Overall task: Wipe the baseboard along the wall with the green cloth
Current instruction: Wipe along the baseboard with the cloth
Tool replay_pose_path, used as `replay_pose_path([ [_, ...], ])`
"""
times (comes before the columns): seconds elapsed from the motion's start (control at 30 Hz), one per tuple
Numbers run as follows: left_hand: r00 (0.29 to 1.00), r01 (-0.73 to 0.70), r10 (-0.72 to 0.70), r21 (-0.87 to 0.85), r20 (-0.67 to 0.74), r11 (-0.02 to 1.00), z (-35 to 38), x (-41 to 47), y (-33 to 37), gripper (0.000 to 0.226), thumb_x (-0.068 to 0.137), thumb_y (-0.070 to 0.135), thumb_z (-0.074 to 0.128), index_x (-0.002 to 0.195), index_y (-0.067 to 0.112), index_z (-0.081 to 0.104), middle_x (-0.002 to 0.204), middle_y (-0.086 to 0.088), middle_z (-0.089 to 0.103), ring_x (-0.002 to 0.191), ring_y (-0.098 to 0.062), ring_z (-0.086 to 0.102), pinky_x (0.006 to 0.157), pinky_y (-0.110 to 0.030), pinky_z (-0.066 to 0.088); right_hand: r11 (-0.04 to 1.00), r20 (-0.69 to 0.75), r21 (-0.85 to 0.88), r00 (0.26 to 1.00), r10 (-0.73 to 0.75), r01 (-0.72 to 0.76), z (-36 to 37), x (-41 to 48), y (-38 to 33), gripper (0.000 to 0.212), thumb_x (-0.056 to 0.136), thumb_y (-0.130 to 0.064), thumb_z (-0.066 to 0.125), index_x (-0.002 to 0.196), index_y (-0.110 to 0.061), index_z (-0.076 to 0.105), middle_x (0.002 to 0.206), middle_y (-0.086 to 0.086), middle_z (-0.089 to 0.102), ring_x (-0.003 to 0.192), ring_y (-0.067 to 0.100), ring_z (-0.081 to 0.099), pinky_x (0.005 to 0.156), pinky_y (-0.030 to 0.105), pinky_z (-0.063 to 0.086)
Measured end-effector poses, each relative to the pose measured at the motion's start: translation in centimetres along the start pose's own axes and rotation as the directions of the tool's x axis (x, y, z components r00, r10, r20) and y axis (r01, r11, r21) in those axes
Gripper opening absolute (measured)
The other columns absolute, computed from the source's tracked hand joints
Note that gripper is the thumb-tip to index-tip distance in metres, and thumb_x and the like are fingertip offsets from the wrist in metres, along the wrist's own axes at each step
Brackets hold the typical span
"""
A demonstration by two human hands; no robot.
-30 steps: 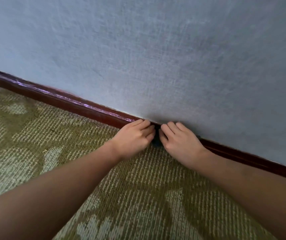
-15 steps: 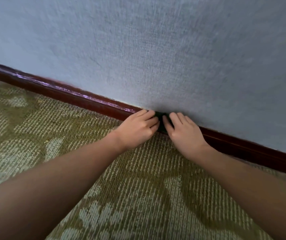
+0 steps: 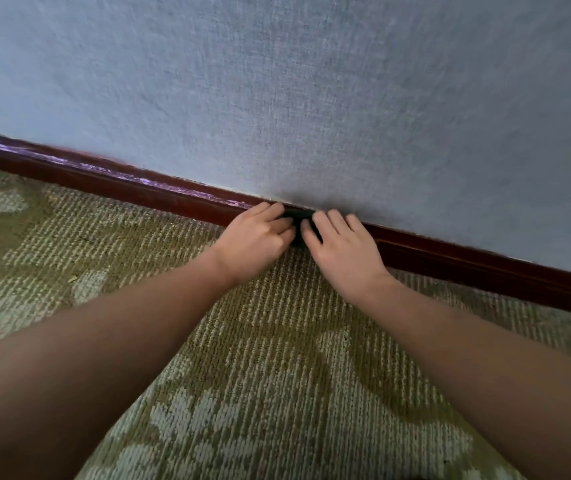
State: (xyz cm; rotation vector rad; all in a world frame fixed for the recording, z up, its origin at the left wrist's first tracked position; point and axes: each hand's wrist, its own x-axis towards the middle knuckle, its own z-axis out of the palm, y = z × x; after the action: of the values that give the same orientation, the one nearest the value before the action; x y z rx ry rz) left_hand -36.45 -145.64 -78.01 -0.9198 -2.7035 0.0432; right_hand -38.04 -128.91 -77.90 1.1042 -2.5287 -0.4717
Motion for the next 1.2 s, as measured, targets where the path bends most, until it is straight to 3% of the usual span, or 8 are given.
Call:
replay_pose_path([
  [0.1,0.999,0.039,-0.039,-0.019,-0.007,0.999,0.0,0.4,0.4,0.012,0.059,0.004,0.076,0.07,0.005,0.071,0.07,-0.006,0.069,0.072,-0.024,0.063,0.068,-0.027,0.05,1.0,0.006,-0.022,1.0,-0.016,0.016,0.2,-0.1,0.3,0.044,0.069,-0.021,0.072,0.112,-0.011,0.065,0.101,0.003,0.063,0.091,0.02,0.059,0.076,0.028,0.047],
  [0.27,1.0,0.017,-0.017,-0.007,-0.017,1.0,-0.2,-1.1,-1.1,0.025,0.063,0.0,0.077,0.088,0.0,0.073,0.087,-0.008,0.073,0.075,-0.026,0.064,0.066,-0.029,0.052,0.999,0.028,-0.031,0.999,-0.036,0.037,0.4,0.1,0.3,0.049,0.072,-0.017,0.069,0.12,-0.01,0.06,0.105,0.005,0.063,0.094,0.022,0.059,0.079,0.031,0.047],
  [0.4,0.999,0.039,-0.039,0.003,-0.01,0.999,-0.4,-2.1,-2.2,0.033,0.057,-0.003,0.081,0.089,-0.001,0.073,0.088,-0.009,0.073,0.074,-0.027,0.064,0.064,-0.029,0.052,0.997,0.103,-0.038,0.992,-0.065,0.069,0.2,1.4,-0.8,0.052,0.075,-0.02,0.066,0.125,-0.012,0.056,0.108,0.001,0.06,0.098,0.02,0.057,0.079,0.029,0.046],
  [0.53,0.998,0.056,-0.057,-0.005,-0.024,0.998,-0.2,-2.4,-2.2,0.034,0.056,-0.004,0.081,0.089,-0.001,0.073,0.09,-0.01,0.073,0.071,-0.027,0.064,0.061,-0.028,0.051,0.994,0.218,-0.05,0.972,-0.083,0.096,0.3,1.2,-0.7,0.061,0.087,-0.017,0.05,0.143,-0.008,0.026,0.131,0.007,0.042,0.115,0.026,0.043,0.091,0.036,0.038],
  [0.63,0.998,0.055,-0.054,0.013,-0.022,0.998,-0.2,-2.3,-1.9,0.03,0.058,-0.001,0.081,0.087,-0.001,0.074,0.089,-0.01,0.073,0.072,-0.025,0.064,0.061,-0.027,0.05,0.996,0.271,-0.009,0.959,-0.088,0.094,0.2,1.2,-0.1,0.071,0.086,-0.013,0.049,0.146,-0.01,0.011,0.137,0.013,0.029,0.12,0.032,0.033,0.095,0.041,0.032],
  [1.03,0.996,0.089,-0.089,0.036,-0.004,0.995,0.0,-1.1,0.1,0.024,0.062,0.01,0.081,0.085,0.008,0.075,0.089,-0.002,0.074,0.075,-0.02,0.064,0.064,-0.023,0.048,0.992,0.296,0.126,0.953,-0.065,0.028,0.0,0.6,0.9,0.067,0.087,-0.001,0.049,0.144,-0.01,0.017,0.126,0.016,0.027,0.117,0.033,0.028,0.101,0.039,0.03],
  [1.2,0.996,0.073,-0.07,0.053,-0.06,0.996,-0.3,-1.1,0.3,0.018,0.074,0.005,0.063,0.088,0.003,0.074,0.09,-0.008,0.073,0.078,-0.023,0.065,0.065,-0.025,0.049,0.989,0.275,0.148,0.96,-0.047,0.006,0.0,0.0,1.1,0.066,0.085,0.003,0.049,0.144,-0.005,0.02,0.122,0.018,0.034,0.113,0.033,0.033,0.098,0.039,0.033],
])
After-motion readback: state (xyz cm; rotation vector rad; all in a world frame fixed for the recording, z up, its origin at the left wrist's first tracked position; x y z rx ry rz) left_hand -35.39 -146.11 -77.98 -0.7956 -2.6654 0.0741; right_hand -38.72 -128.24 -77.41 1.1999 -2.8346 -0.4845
